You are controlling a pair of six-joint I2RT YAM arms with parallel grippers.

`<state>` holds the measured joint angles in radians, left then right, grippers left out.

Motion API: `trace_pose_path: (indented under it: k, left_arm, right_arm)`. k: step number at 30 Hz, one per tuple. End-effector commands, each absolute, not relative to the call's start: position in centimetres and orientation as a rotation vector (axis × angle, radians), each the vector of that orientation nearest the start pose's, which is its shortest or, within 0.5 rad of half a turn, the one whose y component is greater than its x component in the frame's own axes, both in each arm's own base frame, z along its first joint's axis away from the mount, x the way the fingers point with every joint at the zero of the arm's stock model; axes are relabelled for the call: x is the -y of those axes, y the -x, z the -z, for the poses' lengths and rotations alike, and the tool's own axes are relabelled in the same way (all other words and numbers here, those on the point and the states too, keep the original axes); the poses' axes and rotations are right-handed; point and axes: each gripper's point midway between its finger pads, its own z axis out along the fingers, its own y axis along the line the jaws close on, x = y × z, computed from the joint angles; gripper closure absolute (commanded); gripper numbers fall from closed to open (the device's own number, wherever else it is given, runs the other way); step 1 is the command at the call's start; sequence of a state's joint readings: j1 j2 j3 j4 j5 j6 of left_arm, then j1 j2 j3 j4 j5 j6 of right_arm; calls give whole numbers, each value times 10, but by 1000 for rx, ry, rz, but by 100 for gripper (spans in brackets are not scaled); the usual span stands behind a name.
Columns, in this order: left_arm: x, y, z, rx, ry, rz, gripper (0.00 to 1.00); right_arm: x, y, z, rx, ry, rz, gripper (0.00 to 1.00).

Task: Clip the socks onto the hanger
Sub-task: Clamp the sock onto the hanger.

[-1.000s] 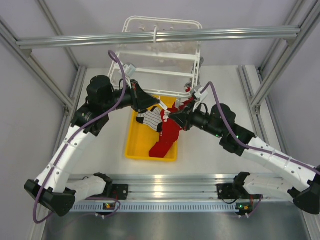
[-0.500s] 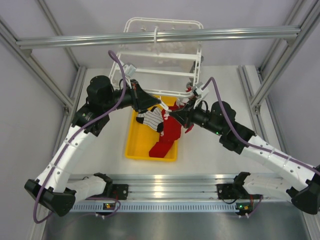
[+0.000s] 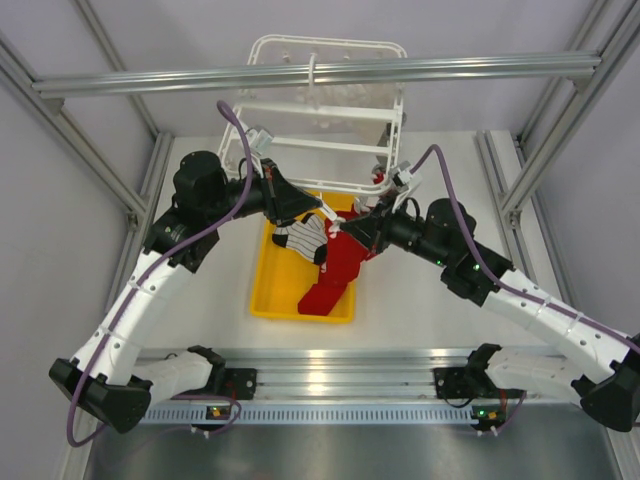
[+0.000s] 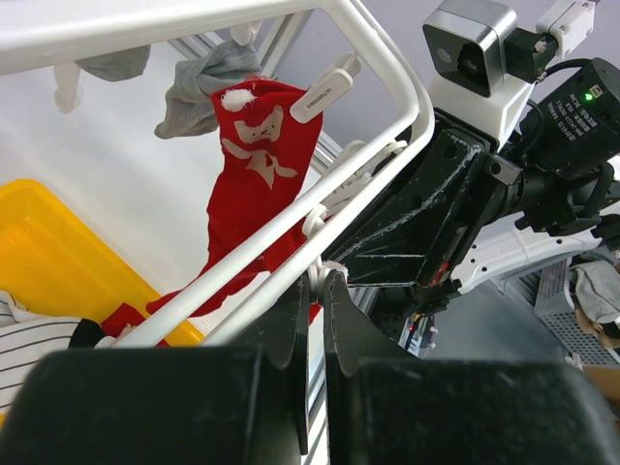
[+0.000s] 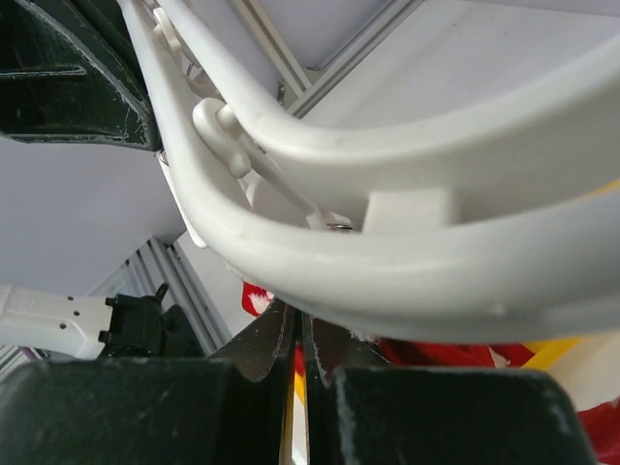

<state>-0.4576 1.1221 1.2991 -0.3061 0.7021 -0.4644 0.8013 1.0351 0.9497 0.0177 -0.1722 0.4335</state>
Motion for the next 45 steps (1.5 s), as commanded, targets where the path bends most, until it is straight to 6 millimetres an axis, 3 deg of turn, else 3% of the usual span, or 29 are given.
trace_pose_path:
  k: [1,12,23,30,42,45]
  left_arm:
    - [266,-206,-375,-1818,-672,1387,100]
    - [265,-205,-373,-1819,-690,1371,100]
    - [268,-198,-377,-1806,-712,1431,100]
    - [266,-200,-372,-1813,-711,1401,100]
    - [265,-201,-372,-1809,-718,1386,100]
    - [265,-201,-370,-1818,-711,1379,90]
  right_arm:
    - [-301,-224,-361,-1585,430,-1139,100]
    - [-301,-225,-373,-1569,396,-1163,100]
    - [-298,-233,-364,-1600,381,-1130,100]
    - [-302,-226,-379,-1554,398,-1189,100]
    - [-302,-225,-387,-1541,388,-1207,100]
    - [-302,-225,-389,-1537,389,-1204,100]
